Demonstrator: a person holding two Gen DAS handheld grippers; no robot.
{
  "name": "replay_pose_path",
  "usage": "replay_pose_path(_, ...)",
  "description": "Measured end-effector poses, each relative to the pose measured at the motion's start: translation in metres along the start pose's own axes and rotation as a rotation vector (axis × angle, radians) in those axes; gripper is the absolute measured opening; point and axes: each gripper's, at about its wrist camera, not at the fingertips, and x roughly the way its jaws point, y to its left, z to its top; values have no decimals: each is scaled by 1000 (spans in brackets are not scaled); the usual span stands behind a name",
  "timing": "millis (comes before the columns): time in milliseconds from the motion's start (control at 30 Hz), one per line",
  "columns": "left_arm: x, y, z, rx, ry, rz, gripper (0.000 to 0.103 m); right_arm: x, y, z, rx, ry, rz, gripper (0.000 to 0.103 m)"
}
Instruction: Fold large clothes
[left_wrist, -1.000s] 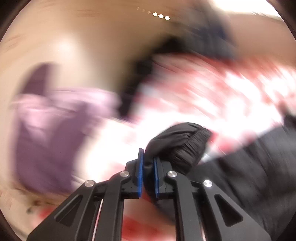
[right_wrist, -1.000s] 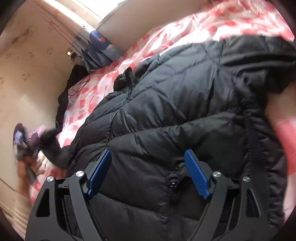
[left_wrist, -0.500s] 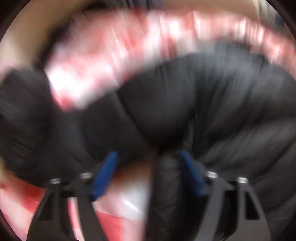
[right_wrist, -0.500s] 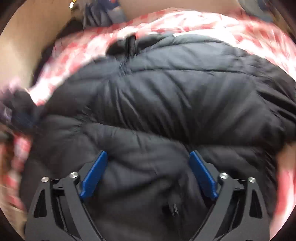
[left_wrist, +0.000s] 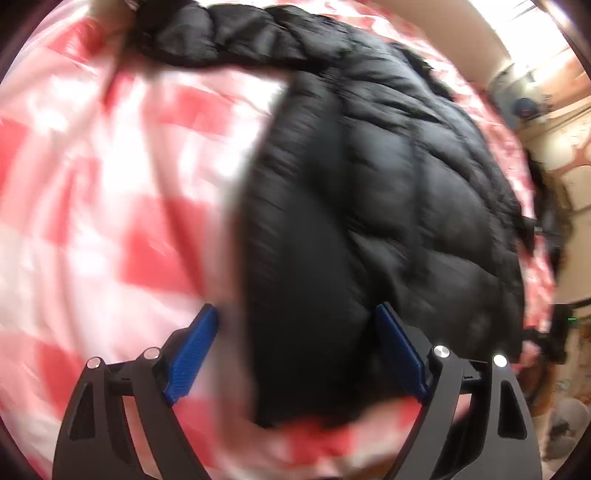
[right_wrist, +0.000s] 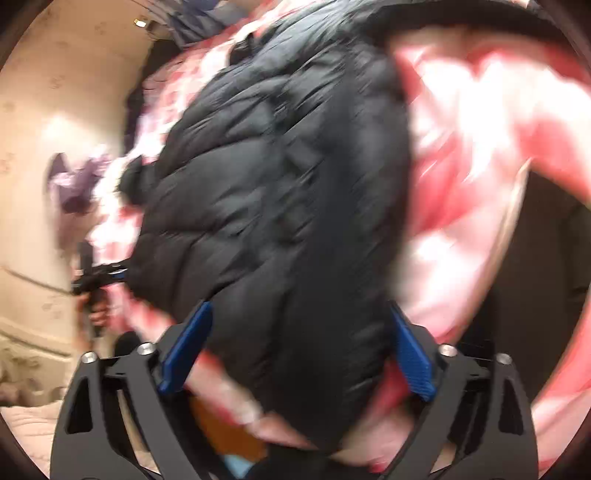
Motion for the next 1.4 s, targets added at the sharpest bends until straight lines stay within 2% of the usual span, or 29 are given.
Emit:
replay_pose_path(33,2,-10,-4,10,-2,5,62,5,7,-5,-25,9,2,60)
replay_pose_path(67,3,-18,-5,16,5,24,38,4,9,-12,-42,8,-20,36)
replay_pose_path(100,4,-23,-4,21,-1,32,29,5,12,-14,-59,-8,-49,24)
replay_pose_path(133,3,-25,-1,10,-6,24,19,4,13,-14,-44,-27,-23,12)
replay_pose_path(167,-5,-25,-1,-2,-19,17,13,4,15,-11,-36,-46,-1,9)
replay_pose_path(233,-41,-32,-4,-16,-84,-32,9,-10,34,-6,-66,-122,42,8)
replay_pose_path(333,-99,-54,-21,28,-175,-56,8,-52,65,-6,-117,-238,151,7)
replay_pose_path(433,-130,-64,-50,76,-184,-33,8,-89,75,-22,-162,-281,190,7)
replay_pose_path(467,-131,-62,-61,101,-157,2,13,-96,72,-33,-179,-267,170,7)
replay_pose_path(500,-125,-62,-69,134,-111,39,15,-94,66,-43,-197,-216,122,9)
replay_pose_path(533,-116,-61,-72,158,-67,71,24,-86,54,-53,-212,-144,31,15)
replay_pose_path(567,-110,-51,-78,159,-43,142,34,-83,43,-60,-205,-99,-35,22)
replay_pose_path(633,-119,-35,-74,120,-102,321,34,-84,14,-72,-149,-63,-111,23)
replay_pose_path(667,-125,-31,-70,103,-138,355,43,-97,1,-74,-108,-105,-114,24)
replay_pose_path(700,-134,-29,-62,76,-187,344,52,-117,-10,-73,-68,-179,-73,26)
replay_pose_path(733,-143,-29,-55,52,-246,312,71,-139,-20,-66,-35,-269,-28,41)
replay_pose_path(767,-149,-37,-44,40,-326,290,82,-154,-28,-56,-5,-343,-13,68)
replay_pose_path(800,-151,-51,-32,53,-412,272,85,-173,-39,-42,43,-443,-14,79)
replay_pose_path(833,-148,-67,-27,77,-457,260,89,-186,-48,-31,85,-525,-21,88)
replay_pose_path(867,-134,-89,-10,123,-496,244,91,-204,-70,-12,157,-647,-32,88)
replay_pose_path(933,-105,-121,16,174,-532,224,91,-217,-112,26,297,-756,-73,88)
replay_pose_path(1033,-40,-167,65,164,-546,158,91,-211,-175,84,432,-786,-56,88)
replay_pose_path(1100,-11,-176,83,121,-552,115,91,-205,-214,110,519,-790,-28,88)
replay_pose_path(1200,24,-171,99,62,-560,99,91,-191,-261,141,599,-776,-128,88)
replay_pose_path(1233,34,-171,101,46,-561,91,91,-185,-276,153,624,-774,-155,82)
replay_pose_path(1300,50,-162,97,11,-563,60,91,-184,-287,165,623,-810,-172,46)
replay_pose_path(1333,57,-156,94,-3,-561,57,91,-188,-286,172,583,-838,-163,3)
replay_pose_path(1367,63,-152,94,-19,-550,57,91,-192,-280,174,547,-864,-182,3)
replay_pose_path(1400,68,-146,94,-45,-528,52,91,-195,-267,174,465,-933,-175,3)
